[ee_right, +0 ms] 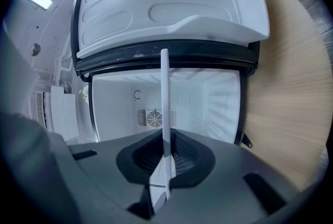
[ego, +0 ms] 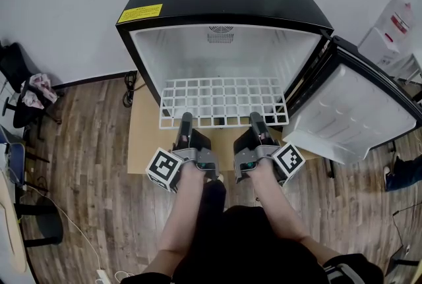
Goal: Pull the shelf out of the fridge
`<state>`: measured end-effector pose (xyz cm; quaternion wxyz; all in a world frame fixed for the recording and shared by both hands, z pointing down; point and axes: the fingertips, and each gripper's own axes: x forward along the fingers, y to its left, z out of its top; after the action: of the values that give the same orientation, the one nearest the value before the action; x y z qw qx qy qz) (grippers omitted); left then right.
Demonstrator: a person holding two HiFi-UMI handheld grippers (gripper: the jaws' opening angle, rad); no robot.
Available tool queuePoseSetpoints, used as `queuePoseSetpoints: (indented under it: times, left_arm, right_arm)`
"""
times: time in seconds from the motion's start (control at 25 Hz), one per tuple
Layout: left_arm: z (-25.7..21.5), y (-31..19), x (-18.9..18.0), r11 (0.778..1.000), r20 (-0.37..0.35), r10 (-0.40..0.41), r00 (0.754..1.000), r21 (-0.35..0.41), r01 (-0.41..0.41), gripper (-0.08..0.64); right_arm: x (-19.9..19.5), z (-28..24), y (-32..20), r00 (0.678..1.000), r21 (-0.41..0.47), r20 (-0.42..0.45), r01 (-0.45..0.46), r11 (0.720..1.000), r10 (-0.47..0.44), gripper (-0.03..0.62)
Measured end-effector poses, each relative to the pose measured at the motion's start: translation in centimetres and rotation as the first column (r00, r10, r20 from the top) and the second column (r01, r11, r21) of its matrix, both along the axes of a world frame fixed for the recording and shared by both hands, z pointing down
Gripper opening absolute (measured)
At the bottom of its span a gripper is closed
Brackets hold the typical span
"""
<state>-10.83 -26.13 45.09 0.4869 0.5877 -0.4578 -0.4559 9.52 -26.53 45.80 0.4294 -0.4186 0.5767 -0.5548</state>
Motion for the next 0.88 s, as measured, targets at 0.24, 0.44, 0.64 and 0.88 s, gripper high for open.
queuePoseSetpoints:
  times: [0.24, 0.44, 0.64, 0.88]
  left_arm:
    - [-0.1, -0.1, 0.1, 1.0, -0.016, 0.008, 1.0, 0.005, -0.008, 0.025]
    - [-0.3, 0.1, 0.1, 1.0, -0.032, 0.019, 0.999, 0.021, -0.018, 0.026]
    - [-0.3, 0.6, -0.1, 0.999, -0.031, 0.037, 0.999, 0.028, -0.036, 0.028]
    - [-0.5, 1.9, -0.1, 0.998, -0.06, 0.053, 0.997, 0.017, -0.052, 0.058]
  right_arm:
    - [0.0, 0.1, 0.0, 1.0, -0.003, 0.026, -0.005, 1.0, 0.005, 0.012]
    - [0.1, -0.1, 0.2, 0.998, 0.005, 0.055, -0.017, 1.0, 0.016, 0.015]
    - [0.1, -0.9, 0.3, 0.998, 0.028, 0.064, 0.0, 1.0, -0.002, 0.092]
    - [0.5, -0.7, 1.5, 0.997, 0.008, 0.069, -0.02, 1.0, 0.019, 0.095]
